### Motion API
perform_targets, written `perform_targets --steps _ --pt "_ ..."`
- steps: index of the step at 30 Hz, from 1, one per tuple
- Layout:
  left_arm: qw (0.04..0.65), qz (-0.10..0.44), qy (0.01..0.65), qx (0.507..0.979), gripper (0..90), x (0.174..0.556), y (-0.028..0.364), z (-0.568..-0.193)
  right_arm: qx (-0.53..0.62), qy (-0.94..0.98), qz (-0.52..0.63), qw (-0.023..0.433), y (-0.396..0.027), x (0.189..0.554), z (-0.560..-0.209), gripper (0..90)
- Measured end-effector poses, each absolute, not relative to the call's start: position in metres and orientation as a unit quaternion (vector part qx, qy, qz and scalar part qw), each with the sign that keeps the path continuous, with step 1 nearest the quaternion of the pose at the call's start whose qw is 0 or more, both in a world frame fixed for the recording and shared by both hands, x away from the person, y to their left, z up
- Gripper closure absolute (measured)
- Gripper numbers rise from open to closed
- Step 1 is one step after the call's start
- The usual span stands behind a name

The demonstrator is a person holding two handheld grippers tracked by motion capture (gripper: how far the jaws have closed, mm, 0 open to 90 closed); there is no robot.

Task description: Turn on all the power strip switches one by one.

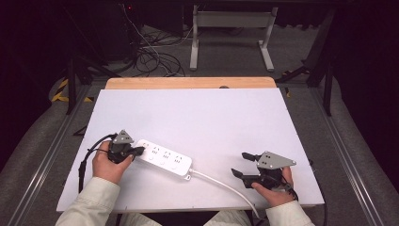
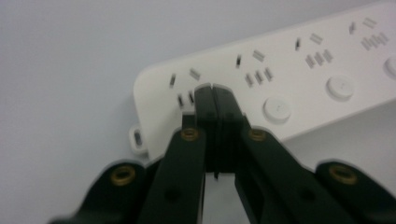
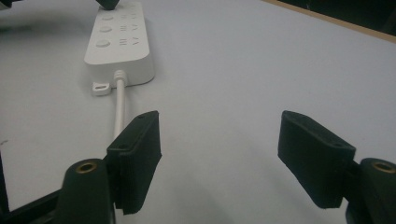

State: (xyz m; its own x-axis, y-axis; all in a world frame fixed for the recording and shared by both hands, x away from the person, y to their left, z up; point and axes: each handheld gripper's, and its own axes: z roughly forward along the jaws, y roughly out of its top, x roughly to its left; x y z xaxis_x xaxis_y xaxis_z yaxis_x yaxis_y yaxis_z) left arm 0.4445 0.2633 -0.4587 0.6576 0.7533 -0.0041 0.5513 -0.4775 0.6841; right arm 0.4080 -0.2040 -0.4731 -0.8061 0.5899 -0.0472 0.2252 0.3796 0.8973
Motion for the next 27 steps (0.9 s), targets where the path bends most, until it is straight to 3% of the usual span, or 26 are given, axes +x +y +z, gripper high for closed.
perform_targets --steps 9,27 --pt "0.376 0.136 0.370 0.839 90.0 0.437 0.258 -0.446 0.254 0.810 0.497 0.180 -0.205 0.410 -0.474 30.1" --pt "0.360 0.128 0.346 0.857 90.0 0.434 0.240 -0.456 0.254 0.809 0.499 0.181 -0.205 0.409 -0.474 29.9"
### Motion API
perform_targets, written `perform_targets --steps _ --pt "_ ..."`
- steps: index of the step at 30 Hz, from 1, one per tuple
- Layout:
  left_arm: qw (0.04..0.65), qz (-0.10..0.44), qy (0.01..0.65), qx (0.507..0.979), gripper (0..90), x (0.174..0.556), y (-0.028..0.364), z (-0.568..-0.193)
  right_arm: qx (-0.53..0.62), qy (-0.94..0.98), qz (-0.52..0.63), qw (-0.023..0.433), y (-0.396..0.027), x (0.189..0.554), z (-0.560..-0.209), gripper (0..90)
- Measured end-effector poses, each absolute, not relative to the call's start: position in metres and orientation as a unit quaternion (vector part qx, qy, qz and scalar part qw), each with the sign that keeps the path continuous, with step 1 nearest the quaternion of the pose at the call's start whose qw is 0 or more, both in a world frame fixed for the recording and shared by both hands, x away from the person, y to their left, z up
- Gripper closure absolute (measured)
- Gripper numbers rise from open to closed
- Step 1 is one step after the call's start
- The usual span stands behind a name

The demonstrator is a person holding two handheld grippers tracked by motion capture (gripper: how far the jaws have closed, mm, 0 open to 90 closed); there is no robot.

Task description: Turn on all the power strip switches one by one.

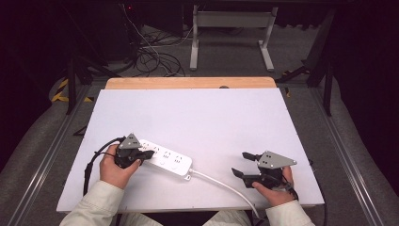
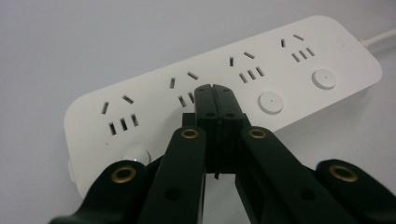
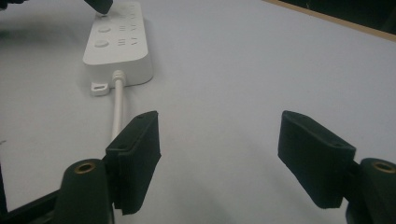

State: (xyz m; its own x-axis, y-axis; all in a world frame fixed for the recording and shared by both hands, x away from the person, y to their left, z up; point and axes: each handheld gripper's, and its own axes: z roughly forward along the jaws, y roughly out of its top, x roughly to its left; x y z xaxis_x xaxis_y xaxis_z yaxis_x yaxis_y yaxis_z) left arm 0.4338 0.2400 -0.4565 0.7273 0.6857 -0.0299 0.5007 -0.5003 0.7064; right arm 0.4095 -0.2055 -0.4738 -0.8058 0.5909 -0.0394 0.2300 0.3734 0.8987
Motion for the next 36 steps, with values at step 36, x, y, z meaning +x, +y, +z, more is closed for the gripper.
perform_targets --steps 36 --pt "0.326 0.148 0.356 0.863 90.0 0.431 0.230 -0.459 0.251 0.812 0.496 0.180 -0.204 0.409 -0.474 29.9"
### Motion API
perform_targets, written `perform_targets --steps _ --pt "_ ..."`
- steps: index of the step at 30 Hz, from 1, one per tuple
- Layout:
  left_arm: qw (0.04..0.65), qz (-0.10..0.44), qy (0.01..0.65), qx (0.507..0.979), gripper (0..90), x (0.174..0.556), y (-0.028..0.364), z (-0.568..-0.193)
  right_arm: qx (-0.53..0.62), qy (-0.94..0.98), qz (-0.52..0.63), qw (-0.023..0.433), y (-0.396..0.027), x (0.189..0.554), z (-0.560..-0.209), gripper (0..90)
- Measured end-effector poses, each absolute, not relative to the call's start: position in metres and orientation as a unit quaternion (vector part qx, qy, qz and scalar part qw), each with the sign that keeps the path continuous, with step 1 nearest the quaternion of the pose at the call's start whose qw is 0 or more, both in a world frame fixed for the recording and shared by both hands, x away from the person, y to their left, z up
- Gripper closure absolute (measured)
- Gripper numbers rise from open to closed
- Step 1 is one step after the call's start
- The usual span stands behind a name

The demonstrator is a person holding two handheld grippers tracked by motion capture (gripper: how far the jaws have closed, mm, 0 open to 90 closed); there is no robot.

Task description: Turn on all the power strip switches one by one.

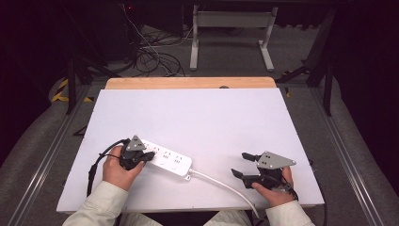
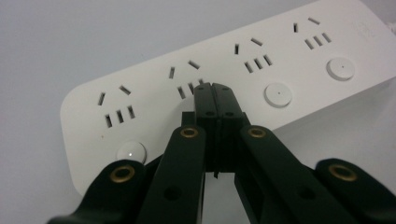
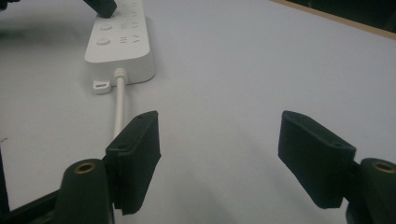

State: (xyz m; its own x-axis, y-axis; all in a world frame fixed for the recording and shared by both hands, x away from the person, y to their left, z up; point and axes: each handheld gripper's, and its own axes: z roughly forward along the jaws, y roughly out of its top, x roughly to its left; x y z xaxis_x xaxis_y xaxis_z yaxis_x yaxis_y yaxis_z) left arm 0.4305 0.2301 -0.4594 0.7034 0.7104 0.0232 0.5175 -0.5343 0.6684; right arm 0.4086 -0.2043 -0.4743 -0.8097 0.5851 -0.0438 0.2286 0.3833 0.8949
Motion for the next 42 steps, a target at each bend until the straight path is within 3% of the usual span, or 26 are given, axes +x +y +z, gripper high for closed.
perform_targets --steps 5,9,42 --pt "0.359 0.170 0.341 0.852 90.0 0.423 0.234 -0.441 0.253 0.810 0.497 0.181 -0.205 0.409 -0.474 29.9" --pt "0.391 0.156 0.332 0.844 90.0 0.416 0.235 -0.425 0.255 0.811 0.496 0.179 -0.205 0.411 -0.475 29.7" --pt "0.366 0.125 0.309 0.869 90.0 0.418 0.203 -0.451 0.246 0.815 0.495 0.177 -0.205 0.409 -0.475 27.4"
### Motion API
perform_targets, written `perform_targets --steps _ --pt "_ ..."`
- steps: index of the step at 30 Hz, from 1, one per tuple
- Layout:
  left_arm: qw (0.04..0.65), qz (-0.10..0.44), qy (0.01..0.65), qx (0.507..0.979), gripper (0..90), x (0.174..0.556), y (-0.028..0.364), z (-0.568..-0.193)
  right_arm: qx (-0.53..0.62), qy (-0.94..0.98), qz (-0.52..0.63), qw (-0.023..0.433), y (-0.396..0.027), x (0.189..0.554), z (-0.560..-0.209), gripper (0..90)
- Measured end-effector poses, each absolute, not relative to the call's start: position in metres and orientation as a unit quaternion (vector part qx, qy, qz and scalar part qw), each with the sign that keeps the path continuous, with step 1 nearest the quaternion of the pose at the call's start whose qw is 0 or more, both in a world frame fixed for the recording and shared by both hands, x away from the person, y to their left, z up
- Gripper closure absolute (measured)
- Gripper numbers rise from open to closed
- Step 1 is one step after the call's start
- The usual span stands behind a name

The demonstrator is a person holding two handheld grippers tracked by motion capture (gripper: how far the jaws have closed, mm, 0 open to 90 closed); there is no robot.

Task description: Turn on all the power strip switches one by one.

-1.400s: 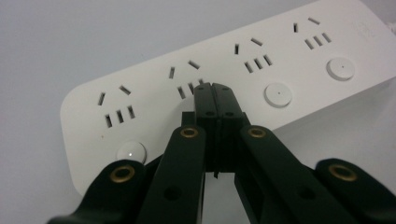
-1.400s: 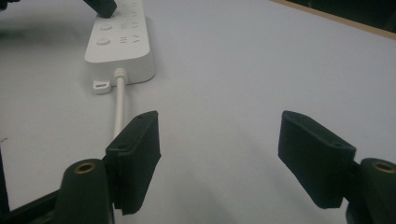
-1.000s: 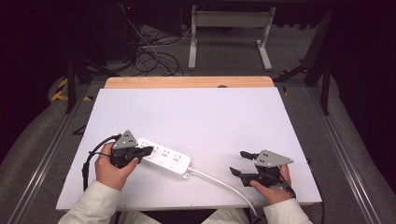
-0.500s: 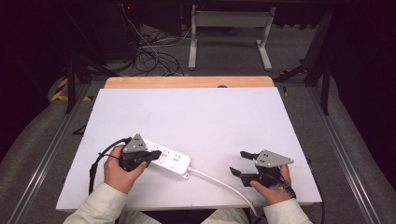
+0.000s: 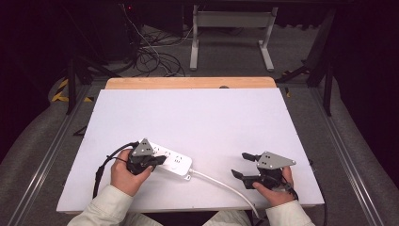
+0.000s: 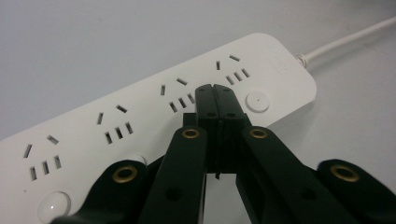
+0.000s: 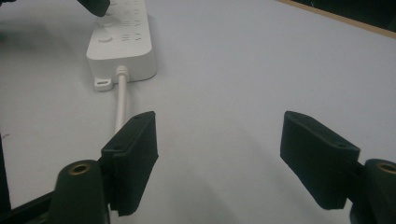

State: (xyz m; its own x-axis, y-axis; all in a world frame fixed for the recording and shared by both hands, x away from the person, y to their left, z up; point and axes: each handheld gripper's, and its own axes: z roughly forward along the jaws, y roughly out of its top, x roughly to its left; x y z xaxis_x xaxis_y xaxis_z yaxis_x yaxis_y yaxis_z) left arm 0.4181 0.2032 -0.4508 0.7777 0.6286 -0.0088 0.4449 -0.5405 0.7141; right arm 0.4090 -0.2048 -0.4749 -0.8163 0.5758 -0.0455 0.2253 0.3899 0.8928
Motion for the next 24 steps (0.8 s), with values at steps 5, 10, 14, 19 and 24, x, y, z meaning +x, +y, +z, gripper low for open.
perform_targets --steps 5,10,14,19,24 --pt "0.360 0.123 0.315 0.869 90.0 0.4202 0.2036 -0.4535 0.242 0.817 0.493 0.176 -0.2040 0.4089 -0.4754 26.7" --pt "0.355 0.127 0.319 0.870 90.0 0.4229 0.2048 -0.4567 0.243 0.816 0.494 0.176 -0.2043 0.4088 -0.4753 26.7" --pt "0.357 0.122 0.322 0.868 90.0 0.4232 0.2042 -0.4582 0.242 0.816 0.494 0.176 -0.2043 0.4087 -0.4753 26.7" --pt "0.357 0.120 0.325 0.867 90.0 0.4229 0.2045 -0.4584 0.242 0.816 0.494 0.176 -0.2044 0.4085 -0.4751 26.7" --pt "0.365 0.119 0.330 0.862 90.0 0.4220 0.2050 -0.4607 0.241 0.817 0.494 0.176 -0.2044 0.4083 -0.4749 26.7"
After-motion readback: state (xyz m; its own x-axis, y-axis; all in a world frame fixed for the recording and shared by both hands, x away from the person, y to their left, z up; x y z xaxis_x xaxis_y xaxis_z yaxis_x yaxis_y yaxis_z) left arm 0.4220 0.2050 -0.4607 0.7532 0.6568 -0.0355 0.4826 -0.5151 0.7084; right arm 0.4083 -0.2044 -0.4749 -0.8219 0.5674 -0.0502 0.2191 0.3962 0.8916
